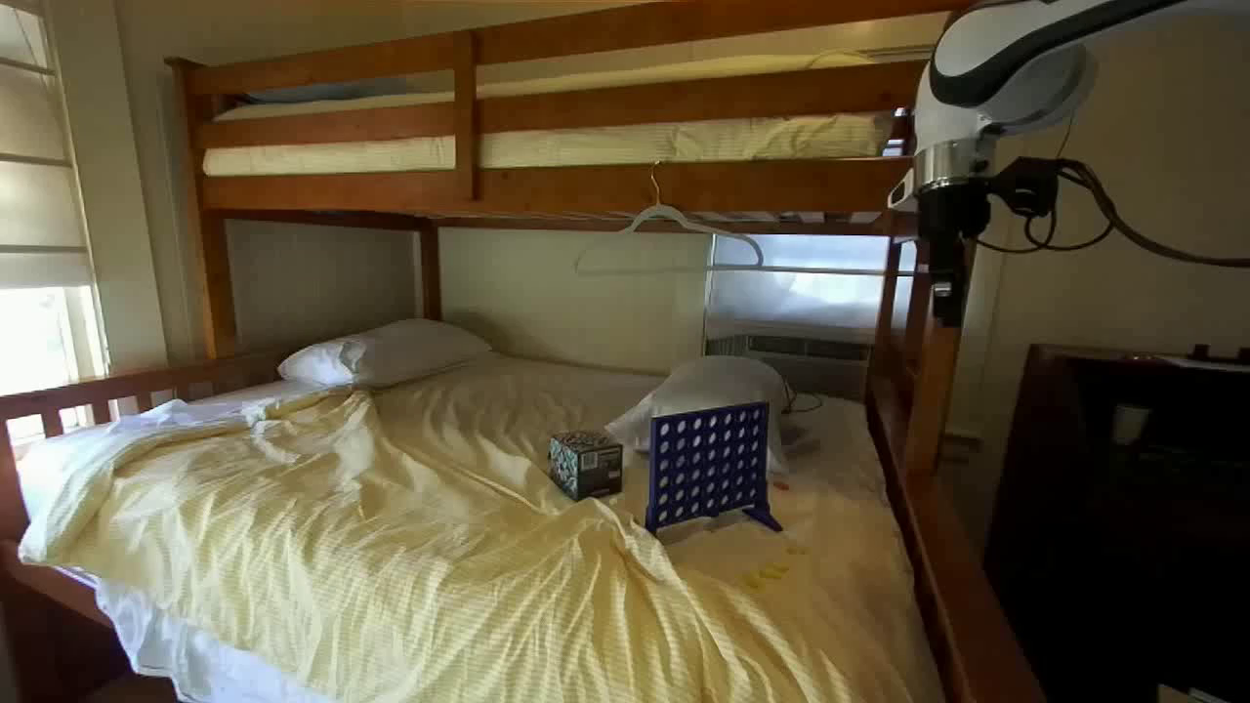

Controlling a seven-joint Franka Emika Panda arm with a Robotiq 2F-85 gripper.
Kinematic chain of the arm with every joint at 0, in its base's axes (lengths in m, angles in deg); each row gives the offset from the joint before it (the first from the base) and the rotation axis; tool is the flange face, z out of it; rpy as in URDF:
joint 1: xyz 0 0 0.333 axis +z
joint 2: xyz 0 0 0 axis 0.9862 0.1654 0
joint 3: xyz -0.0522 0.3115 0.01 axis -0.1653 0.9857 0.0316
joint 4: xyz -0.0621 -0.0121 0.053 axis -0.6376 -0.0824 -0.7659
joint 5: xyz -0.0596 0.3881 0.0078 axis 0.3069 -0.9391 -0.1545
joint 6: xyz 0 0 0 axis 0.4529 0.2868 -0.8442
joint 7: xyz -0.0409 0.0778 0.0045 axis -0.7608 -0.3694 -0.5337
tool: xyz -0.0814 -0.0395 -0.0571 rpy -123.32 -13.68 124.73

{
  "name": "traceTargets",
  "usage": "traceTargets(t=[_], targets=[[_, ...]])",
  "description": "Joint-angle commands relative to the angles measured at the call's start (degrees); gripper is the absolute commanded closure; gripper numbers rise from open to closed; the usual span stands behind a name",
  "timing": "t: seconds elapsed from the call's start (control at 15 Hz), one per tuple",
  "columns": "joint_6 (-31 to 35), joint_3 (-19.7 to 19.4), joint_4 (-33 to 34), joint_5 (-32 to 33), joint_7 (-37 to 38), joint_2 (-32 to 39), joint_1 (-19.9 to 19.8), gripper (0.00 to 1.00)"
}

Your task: Put one yellow disk in the blue board

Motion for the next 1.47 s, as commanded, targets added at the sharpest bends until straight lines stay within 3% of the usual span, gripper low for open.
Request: traceTargets(t=[0.0, 0.27, 0.53, 0.8, 1.4], targets=[[-0.1, 1.2, 0.1, -0.4, -0.4, 0.2, -1.4, 0.00], [-0.1, 1.2, 0.1, -0.4, -0.4, 0.2, -1.4, 0.00], [3.6, 2.9, -0.3, -1.3, 3.4, 6.0, -0.9, 0.00], [15.1, 5.1, -3.3, -3.5, 7.9, 10.6, -1.1, 0.00], [35.6, 9.4, -10.9, -8.1, 8.4, 19.4, -1.3, 0.00]])
